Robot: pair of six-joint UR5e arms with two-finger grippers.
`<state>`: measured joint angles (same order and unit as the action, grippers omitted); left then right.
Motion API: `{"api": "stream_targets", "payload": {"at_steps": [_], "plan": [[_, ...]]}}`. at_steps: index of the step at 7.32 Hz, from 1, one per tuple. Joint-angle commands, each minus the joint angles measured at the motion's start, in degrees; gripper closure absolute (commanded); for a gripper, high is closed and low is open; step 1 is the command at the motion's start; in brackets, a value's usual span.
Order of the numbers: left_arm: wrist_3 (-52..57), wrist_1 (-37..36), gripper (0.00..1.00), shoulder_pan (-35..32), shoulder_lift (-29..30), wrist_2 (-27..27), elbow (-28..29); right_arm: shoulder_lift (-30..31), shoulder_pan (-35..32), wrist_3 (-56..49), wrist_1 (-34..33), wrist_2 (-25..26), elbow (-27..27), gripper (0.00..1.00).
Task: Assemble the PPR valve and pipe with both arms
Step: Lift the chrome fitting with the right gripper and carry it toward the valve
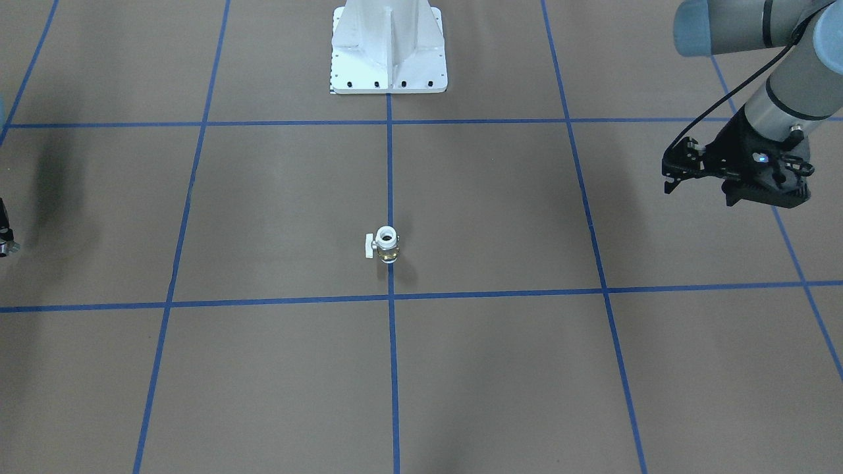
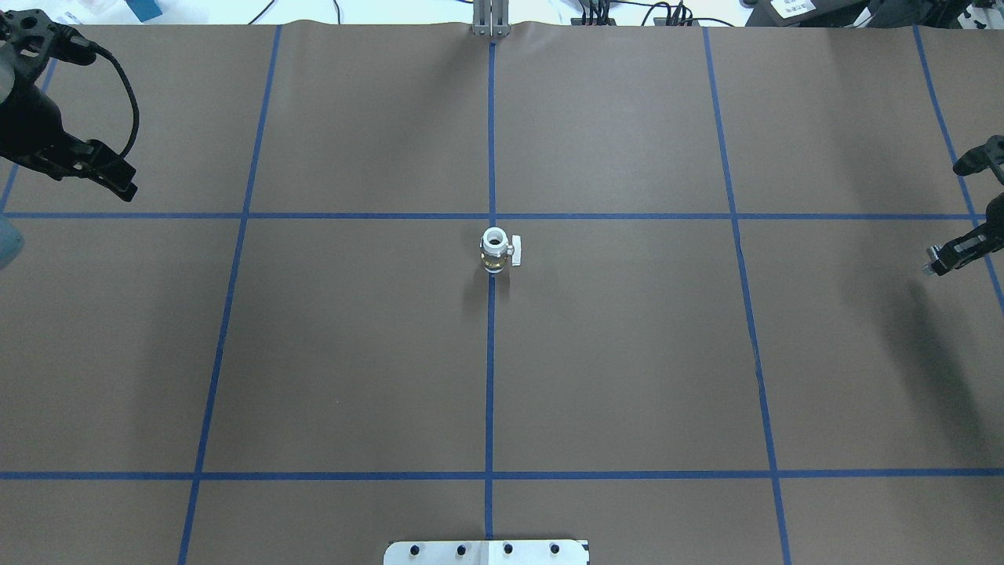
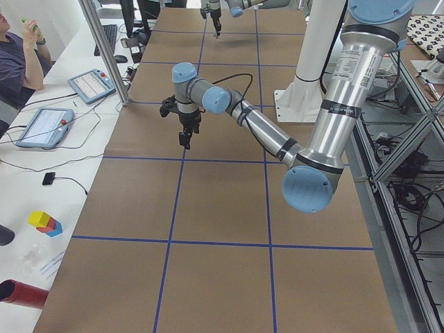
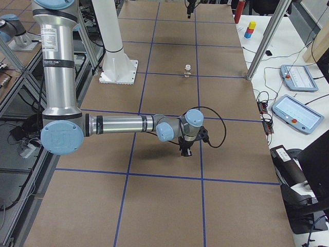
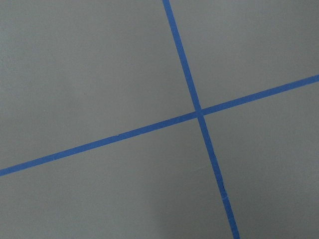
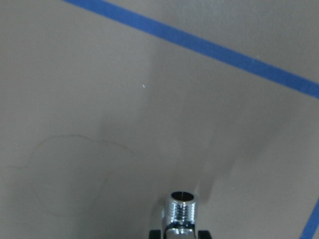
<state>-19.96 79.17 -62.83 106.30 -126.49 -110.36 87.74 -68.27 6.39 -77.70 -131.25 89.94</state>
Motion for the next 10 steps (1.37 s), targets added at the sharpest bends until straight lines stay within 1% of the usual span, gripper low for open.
{"api": "stream_targets", "payload": {"at_steps": [1,2,3,4,5,6,7,8,9,10], "plan": [[1.7,0.6,0.0,-1.2,-1.6,0.0,-0.1,-7.9,-1.4,0.2,-15.4,-0.4,6.5,1.0],[8.3,0.6,0.0,-4.2,-3.1,-0.1,0.8,-13.1,-1.4,1.5,-21.5,-0.4,8.1,1.0],[13.4,0.5,0.0,-7.2,-3.5,-0.1,2.6,-19.2,-1.0,8.5,-24.7,-1.3,8.6,1.0],[16.7,0.6,0.0,-9.4,-5.3,-0.2,3.9,-22.7,2.1,16.8,-25.3,-2.1,10.4,1.0],[18.3,0.6,0.0,-10.5,-6.7,-0.1,4.0,-25.1,5.6,25.5,-25.2,-2.0,12.6,1.0],[18.4,0.6,0.0,-10.8,-7.2,-0.1,4.3,-29.2,10.1,33.8,-25.3,-1.4,12.5,1.0],[18.5,0.7,0.0,-10.7,-7.6,-0.1,5.7,-34.2,16.0,42.6,-25.4,1.6,11.7,1.0],[18.4,1.9,0.0,-10.7,-7.7,-0.1,7.5,-39.4,20.8,49.0,-25.4,5.5,8.9,1.0],[18.4,3.9,0.0,-10.7,-7.7,-0.1,9.6,-44.5,23.3,51.7,-25.8,6.9,4.5,1.0],[18.4,5.9,0.0,-10.7,-7.7,-0.1,11.7,-50.0,24.8,51.9,-29.1,7.1,0.5,1.0]]}}
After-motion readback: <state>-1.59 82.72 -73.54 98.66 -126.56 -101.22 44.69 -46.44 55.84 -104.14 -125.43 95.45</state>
